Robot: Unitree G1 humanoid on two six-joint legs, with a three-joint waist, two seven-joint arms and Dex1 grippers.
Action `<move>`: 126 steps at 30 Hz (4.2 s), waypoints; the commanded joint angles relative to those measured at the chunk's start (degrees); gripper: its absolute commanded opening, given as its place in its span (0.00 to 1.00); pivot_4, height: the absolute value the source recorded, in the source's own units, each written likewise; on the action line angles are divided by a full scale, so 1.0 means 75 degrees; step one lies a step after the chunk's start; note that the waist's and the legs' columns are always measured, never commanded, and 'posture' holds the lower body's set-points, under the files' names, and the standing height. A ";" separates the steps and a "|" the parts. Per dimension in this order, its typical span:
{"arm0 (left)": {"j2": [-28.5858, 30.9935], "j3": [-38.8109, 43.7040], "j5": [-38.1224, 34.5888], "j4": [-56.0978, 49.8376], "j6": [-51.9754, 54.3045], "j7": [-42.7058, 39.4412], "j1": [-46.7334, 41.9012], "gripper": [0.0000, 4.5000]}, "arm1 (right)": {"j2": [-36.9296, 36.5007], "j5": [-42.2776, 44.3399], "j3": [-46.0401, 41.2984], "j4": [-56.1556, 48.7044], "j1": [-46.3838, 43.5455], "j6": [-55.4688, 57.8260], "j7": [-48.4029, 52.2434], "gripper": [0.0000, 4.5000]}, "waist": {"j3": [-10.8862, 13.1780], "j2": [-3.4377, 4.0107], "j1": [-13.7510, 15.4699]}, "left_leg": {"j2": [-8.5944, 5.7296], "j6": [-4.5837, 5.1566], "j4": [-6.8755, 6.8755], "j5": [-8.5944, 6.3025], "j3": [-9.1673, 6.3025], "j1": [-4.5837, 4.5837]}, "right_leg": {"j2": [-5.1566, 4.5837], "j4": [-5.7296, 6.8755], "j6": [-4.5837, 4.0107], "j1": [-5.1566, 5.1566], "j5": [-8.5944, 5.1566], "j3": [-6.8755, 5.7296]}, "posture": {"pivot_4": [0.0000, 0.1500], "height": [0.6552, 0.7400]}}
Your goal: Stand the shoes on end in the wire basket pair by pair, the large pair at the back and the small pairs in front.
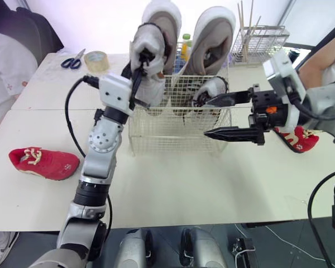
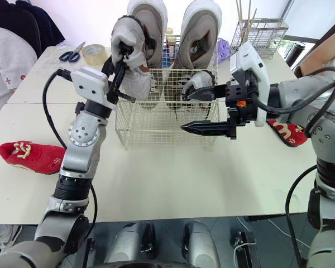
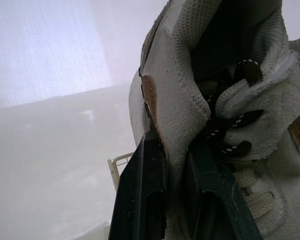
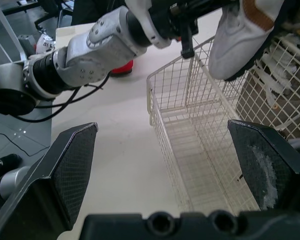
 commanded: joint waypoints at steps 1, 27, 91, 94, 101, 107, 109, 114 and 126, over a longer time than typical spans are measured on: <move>-0.0275 -0.0212 0.0218 -0.0004 0.0082 0.0131 0.0320 0.07 | 0.0051 0.0130 -0.0076 -0.0061 -0.0220 -0.0141 -0.0033 1.00 | -0.0001 0.0000 0.0000 | 0.0000 0.0001 0.0003 -0.0001 -0.0001 0.0000 | 0.0000 0.0000 0.0000 0.0002 0.0000 0.0000 | 1.00 1.00; 0.0675 0.0308 -0.1352 -0.5014 0.4615 -0.1144 0.3369 0.80 | 0.0456 -0.0206 0.0531 0.0628 -0.0089 -0.1015 0.0468 1.00 | -0.0019 0.0037 -0.0022 | 0.0008 0.0042 0.0001 -0.0027 -0.0015 0.0010 | 0.0000 -0.0005 -0.0005 0.0009 -0.0002 0.0002 | 1.00 1.00; 0.2309 -0.1036 -0.7319 -0.6661 0.6806 -0.1331 0.4764 0.99 | 0.0473 -0.4391 -0.2199 1.1236 0.1300 -0.7533 -0.2870 1.00 | -0.0035 0.0182 -0.0096 | -0.0001 -0.0011 -0.0027 0.0003 -0.0011 0.0080 | 0.0051 -0.0028 -0.0007 0.0068 -0.0026 0.0043 | 1.00 1.00; 0.2384 -0.1049 -0.7274 -0.6710 0.6844 -0.1308 0.4867 0.99 | 0.0592 -0.4500 -0.2106 1.1675 0.1000 -0.7706 -0.2963 1.00 | -0.0035 0.0183 -0.0115 | -0.0001 -0.0016 -0.0026 0.0006 -0.0010 0.0080 | 0.0049 -0.0028 -0.0007 0.0068 -0.0026 0.0044 | 1.00 1.00; 0.2607 -0.0835 -0.7469 -0.6844 0.6869 -0.1231 0.5033 1.00 | 0.0831 -0.4578 -0.2060 1.1972 0.0863 -0.8143 -0.3014 0.48 | -0.0035 0.0182 -0.0220 | -0.0001 -0.0021 -0.0027 0.0008 -0.0011 0.0080 | 0.0044 -0.0027 -0.0003 0.0069 -0.0024 0.0042 | 1.00 1.00; 0.3010 -0.0037 -0.8389 -0.6841 0.6808 -0.1261 0.5033 1.00 | 0.0724 -0.4323 -0.2423 1.1594 0.0661 -0.8830 -0.3226 0.32 | -0.0031 0.0189 -0.0239 | 0.0002 -0.0023 -0.0028 0.0009 -0.0010 0.0082 | 0.0043 -0.0027 -0.0003 0.0069 -0.0025 0.0043 | 1.00 1.00; 0.3311 0.0573 -0.8987 -0.6704 0.6738 -0.1370 0.4996 1.00 | 0.0560 -0.4224 -0.2548 1.1273 0.0139 -0.9162 -0.3326 0.32 | -0.0017 0.0214 -0.0244 | 0.0001 -0.0023 -0.0028 0.0009 -0.0010 0.0082 | 0.0032 -0.0025 -0.0003 0.0069 -0.0025 0.0043 | 1.00 1.00; 0.4012 0.1818 -1.0750 -0.5974 0.6704 -0.1590 0.4591 1.00 | 0.0239 -0.4330 -0.2047 1.0329 -0.2491 -0.9668 -0.2339 0.32 | 0.0059 0.0347 -0.0321 | -0.0002 -0.0024 -0.0029 0.0009 0.0017 0.0081 | 0.0030 -0.0011 0.0000 0.0045 -0.0023 0.0051 | 1.00 1.00; 0.5218 0.3699 -1.2424 -0.5493 0.6886 -0.1092 0.4943 1.00 | 0.1649 -0.2707 0.0364 0.6098 -0.5010 -0.7470 0.3492 0.32 | 0.0072 0.0268 -0.0407 | 0.0015 -0.0052 -0.0058 -0.0005 0.0005 0.0078 | 0.0023 0.0004 -0.0009 0.0036 -0.0064 0.0041 | 1.00 1.00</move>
